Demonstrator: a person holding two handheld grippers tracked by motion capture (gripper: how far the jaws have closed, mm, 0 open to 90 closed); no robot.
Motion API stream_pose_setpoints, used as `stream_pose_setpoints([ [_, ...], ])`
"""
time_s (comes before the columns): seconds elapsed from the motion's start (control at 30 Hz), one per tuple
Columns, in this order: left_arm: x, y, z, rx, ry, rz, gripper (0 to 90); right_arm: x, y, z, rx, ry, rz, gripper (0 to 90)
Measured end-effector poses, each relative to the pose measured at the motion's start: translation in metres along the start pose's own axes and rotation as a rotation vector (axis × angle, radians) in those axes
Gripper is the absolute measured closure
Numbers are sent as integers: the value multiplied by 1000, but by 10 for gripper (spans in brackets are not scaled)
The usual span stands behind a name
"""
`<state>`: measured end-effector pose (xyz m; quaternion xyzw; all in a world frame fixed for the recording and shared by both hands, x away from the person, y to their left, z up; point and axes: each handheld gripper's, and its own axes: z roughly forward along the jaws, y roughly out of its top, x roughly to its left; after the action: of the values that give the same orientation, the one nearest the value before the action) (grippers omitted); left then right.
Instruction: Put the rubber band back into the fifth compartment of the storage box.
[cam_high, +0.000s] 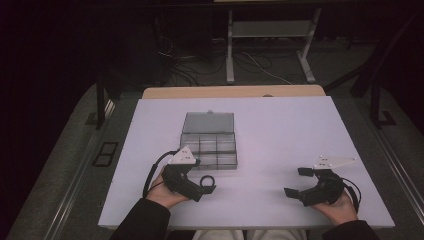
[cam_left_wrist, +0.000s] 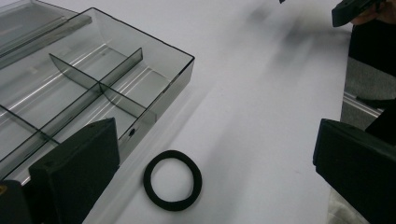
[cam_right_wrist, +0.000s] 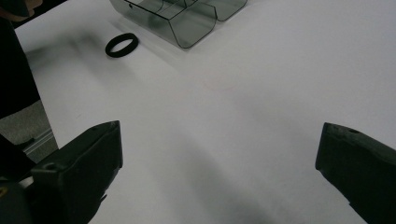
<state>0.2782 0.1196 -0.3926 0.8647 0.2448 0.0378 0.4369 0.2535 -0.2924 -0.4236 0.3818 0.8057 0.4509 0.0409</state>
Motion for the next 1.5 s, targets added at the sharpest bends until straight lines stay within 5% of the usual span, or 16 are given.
stream_pose_setpoints([
  [0.9,1,-1,35,211,-42,71,24,1,-1,2,15,7,-11,3],
  [1.5,10,-6,41,275,-85,93,171,1,-1,3,22,16,-9,4],
])
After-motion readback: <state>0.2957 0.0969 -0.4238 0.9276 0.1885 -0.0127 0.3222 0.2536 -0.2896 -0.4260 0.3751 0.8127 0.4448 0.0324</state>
